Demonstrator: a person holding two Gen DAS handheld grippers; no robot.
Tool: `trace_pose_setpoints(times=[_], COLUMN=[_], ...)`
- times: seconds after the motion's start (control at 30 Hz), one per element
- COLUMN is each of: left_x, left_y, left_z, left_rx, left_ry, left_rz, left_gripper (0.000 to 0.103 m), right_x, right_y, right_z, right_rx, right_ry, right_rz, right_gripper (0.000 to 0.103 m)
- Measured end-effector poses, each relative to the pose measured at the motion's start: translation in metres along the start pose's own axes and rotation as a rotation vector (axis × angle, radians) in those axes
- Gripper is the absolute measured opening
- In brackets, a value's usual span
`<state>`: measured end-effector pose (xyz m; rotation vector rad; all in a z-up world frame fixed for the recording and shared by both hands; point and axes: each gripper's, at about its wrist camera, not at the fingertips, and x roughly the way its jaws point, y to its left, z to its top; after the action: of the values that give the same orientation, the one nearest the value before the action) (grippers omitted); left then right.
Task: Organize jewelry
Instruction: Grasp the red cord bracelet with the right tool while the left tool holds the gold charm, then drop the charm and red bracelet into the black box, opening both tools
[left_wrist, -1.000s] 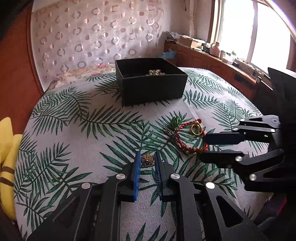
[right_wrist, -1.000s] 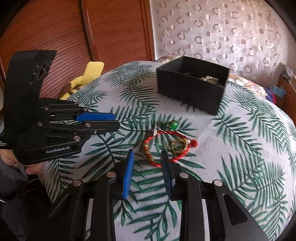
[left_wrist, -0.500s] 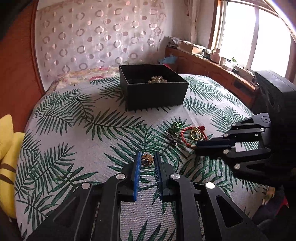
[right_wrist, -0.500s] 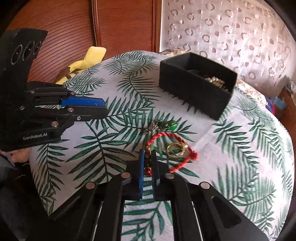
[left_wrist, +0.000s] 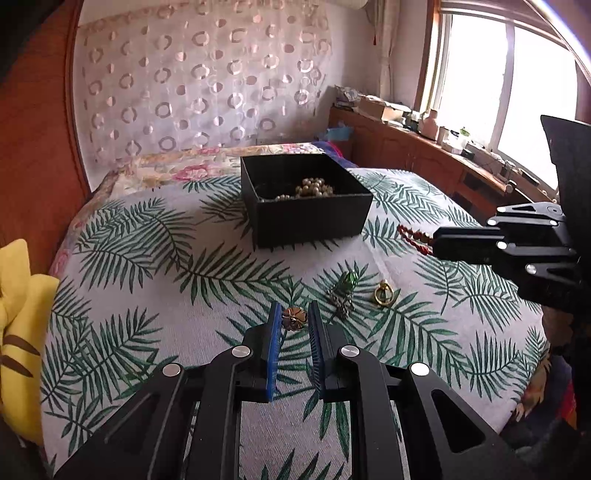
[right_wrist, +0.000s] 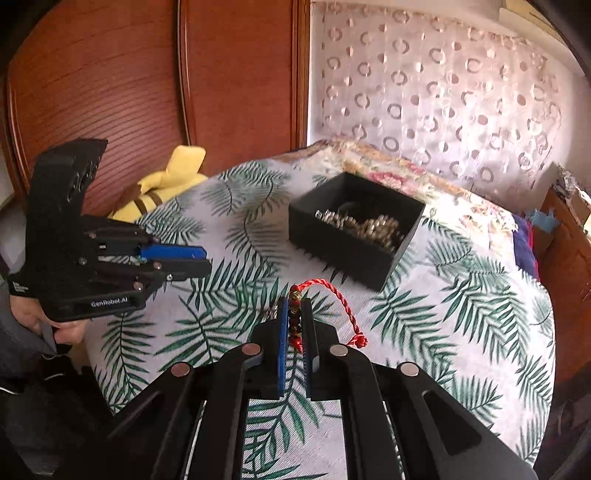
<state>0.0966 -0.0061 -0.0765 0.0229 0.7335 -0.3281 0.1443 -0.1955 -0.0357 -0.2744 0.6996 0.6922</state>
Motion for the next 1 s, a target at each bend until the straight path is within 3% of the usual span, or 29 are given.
trace_pose_setpoints(times=[0.43,0.93,0.97,1.0], left_x=[0.019,0.05,0.052,0.053], left_y=[0.005,0.015,0.015,0.015], left_z=[0.041,0.096,0.1,0.102], left_rx=[0.02,0.006,0.006,0.006], left_ry=[-0.051,-0.062,-0.064,-0.064], left_rz=[0.011,0.036,0.034,0.032], left_gripper=[0.014,0.014,0.014,0.014], right_x=[0.035,0.1,0.1,0.099], right_y=[-0.055,-0.095,-0.096,-0.098], right_z=[0.058,0.079,0.079,0.078], right_rx=[0.086,0.183,0.188,0.197], right_ry=[-0.087,0.0,-0.001,-0.004], right_rz=[0.026,0.03,0.035,0.041], right_gripper=[0.008,0.009,0.01,0.023])
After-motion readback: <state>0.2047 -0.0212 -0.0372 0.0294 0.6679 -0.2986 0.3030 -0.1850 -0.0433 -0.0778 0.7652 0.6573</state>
